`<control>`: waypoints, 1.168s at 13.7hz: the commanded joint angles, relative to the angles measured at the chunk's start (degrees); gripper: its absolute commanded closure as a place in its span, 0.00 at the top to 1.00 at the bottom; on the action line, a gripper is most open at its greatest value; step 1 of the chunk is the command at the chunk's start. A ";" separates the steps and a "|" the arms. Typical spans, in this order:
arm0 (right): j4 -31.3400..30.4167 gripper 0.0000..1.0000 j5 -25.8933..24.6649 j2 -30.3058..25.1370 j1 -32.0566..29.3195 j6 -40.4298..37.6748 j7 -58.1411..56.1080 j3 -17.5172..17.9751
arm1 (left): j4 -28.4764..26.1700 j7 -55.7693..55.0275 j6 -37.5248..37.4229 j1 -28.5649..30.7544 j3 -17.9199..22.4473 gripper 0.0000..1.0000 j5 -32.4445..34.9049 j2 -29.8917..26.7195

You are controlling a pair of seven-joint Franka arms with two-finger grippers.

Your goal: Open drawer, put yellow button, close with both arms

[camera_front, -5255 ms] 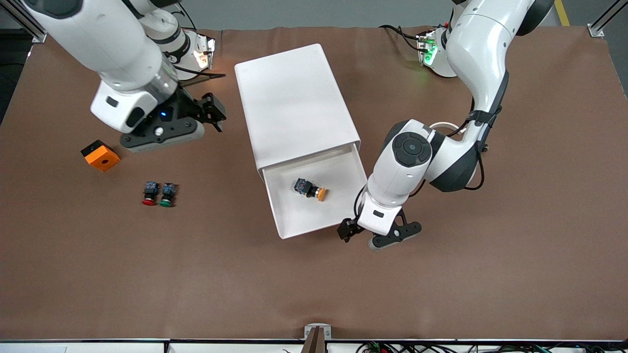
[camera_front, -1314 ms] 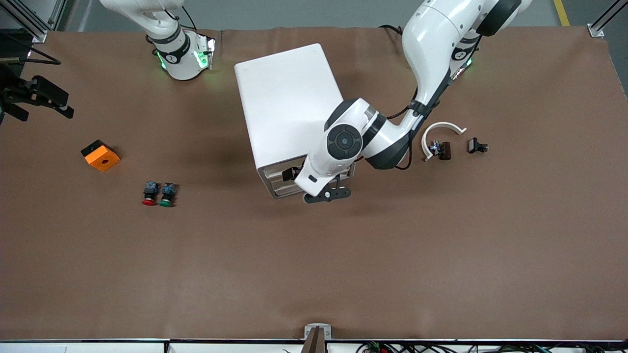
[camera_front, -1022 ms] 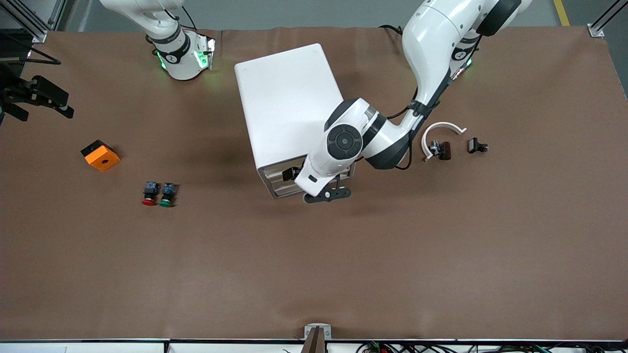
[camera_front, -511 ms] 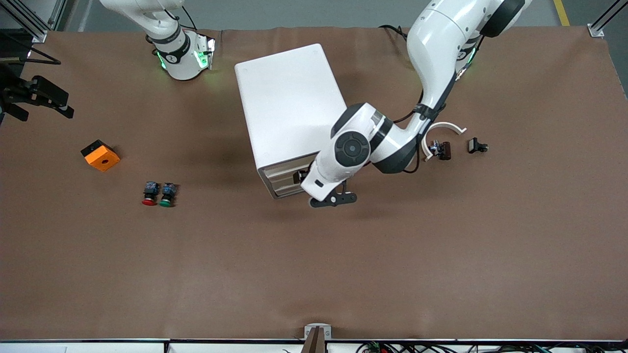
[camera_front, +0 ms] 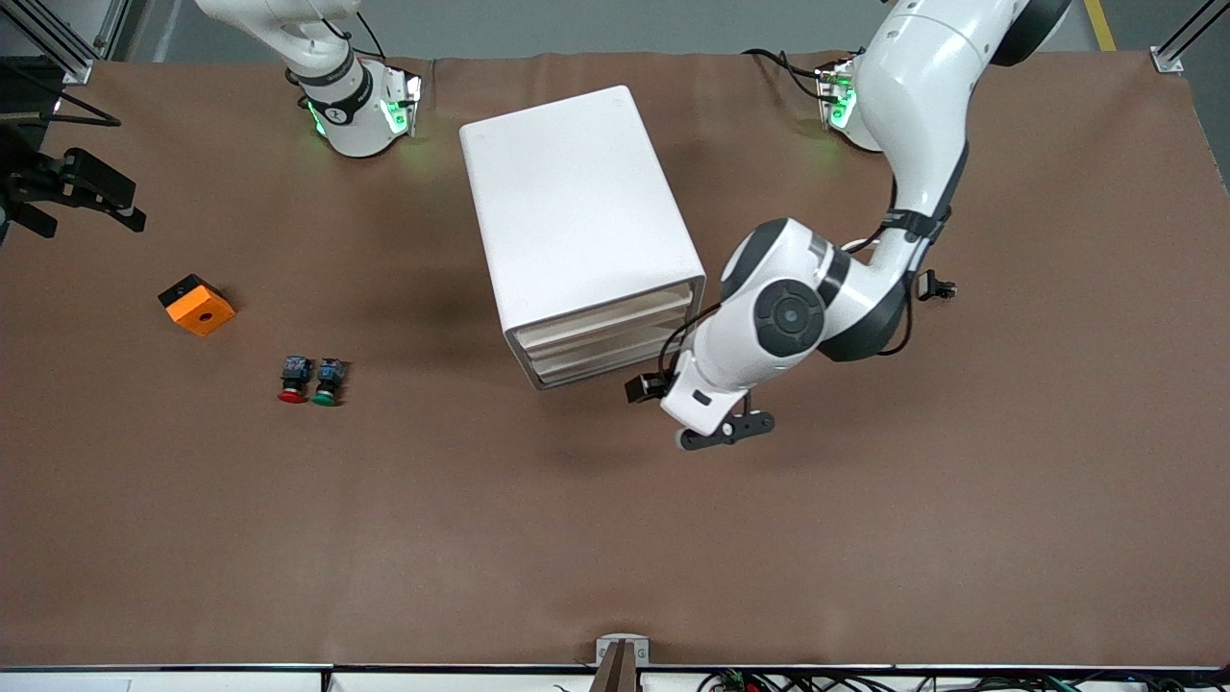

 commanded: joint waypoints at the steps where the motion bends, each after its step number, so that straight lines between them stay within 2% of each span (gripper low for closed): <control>1: 0.77 1.00 -0.59 -0.09 -0.90 -0.91 -0.11 0.84 | -1.39 2.26 -1.54 4.20 -0.03 1.00 0.57 -4.24; 5: 0.77 1.00 -0.59 -0.09 -0.90 -0.91 -0.11 0.84 | -1.66 3.48 -12.23 7.72 -0.03 1.00 15.57 -9.87; 6: 0.68 1.00 -0.67 -0.09 -0.90 -0.91 -0.11 0.84 | -1.66 4.01 -15.22 9.38 -0.11 1.00 17.26 -11.71; 11: 0.68 1.00 -3.31 0.34 -0.02 -3.89 -0.03 1.19 | -1.57 15.34 -27.27 18.61 -0.12 1.00 17.37 -21.56; 13: 0.68 1.00 -3.23 0.52 -0.02 -4.07 -0.03 1.19 | -1.66 16.15 -33.24 20.90 -0.20 1.00 17.37 -24.98; 16: 0.68 1.00 -3.22 0.52 -0.11 -4.07 -0.03 1.19 | -2.01 20.87 -36.77 23.63 -0.38 1.00 16.75 -30.44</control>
